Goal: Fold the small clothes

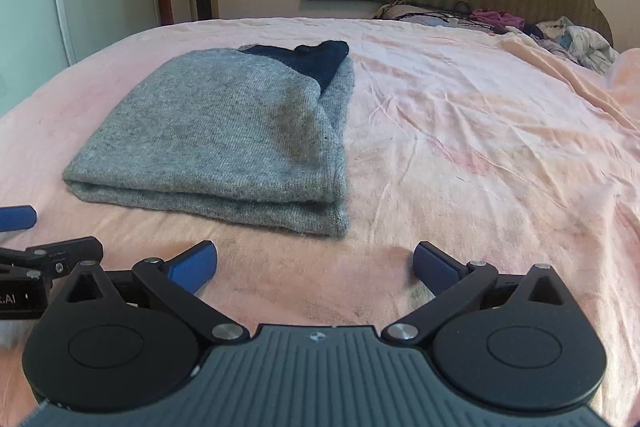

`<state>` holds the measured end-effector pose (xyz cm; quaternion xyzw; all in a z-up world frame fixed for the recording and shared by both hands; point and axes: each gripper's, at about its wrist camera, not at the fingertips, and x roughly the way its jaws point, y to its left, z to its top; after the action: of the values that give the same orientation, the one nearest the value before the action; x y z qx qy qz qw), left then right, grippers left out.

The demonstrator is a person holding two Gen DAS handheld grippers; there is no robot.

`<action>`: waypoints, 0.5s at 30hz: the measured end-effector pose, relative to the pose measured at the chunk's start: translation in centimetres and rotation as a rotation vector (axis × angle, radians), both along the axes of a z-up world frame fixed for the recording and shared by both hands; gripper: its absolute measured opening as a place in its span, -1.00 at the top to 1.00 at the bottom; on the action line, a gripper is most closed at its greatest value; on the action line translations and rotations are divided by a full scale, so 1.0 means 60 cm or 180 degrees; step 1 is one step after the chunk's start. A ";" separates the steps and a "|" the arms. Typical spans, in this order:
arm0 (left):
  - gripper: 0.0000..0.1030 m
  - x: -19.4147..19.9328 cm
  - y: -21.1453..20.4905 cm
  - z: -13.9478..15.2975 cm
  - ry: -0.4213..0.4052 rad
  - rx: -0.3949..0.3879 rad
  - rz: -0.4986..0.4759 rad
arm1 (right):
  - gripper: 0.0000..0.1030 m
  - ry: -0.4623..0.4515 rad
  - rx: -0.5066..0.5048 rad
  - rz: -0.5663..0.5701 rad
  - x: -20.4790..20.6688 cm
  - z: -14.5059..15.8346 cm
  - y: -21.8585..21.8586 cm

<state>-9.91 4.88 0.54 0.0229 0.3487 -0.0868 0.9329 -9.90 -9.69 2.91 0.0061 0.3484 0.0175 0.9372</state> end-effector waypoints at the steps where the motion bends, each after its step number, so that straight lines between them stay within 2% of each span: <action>1: -1.00 0.000 -0.002 0.000 0.0008 0.0020 -0.0002 | -1.00 0.0003 -0.0015 -0.0012 -0.001 0.000 0.001; 6: -1.00 -0.001 -0.001 0.000 0.0008 -0.0011 0.0013 | -1.00 0.0005 -0.0044 -0.0186 -0.016 0.001 0.011; 10: -1.00 -0.001 -0.002 0.000 0.0006 0.0002 0.0026 | -1.00 -0.0019 0.0042 -0.0182 -0.026 0.001 0.004; 15: -1.00 0.000 -0.005 0.000 0.0009 0.0032 0.0029 | -1.00 -0.0011 -0.0013 -0.0177 -0.027 0.001 0.009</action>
<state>-9.89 4.59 0.52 0.0257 0.3506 -0.0808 0.9327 -11.51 -9.16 2.98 0.0138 0.3465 -0.0093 0.9379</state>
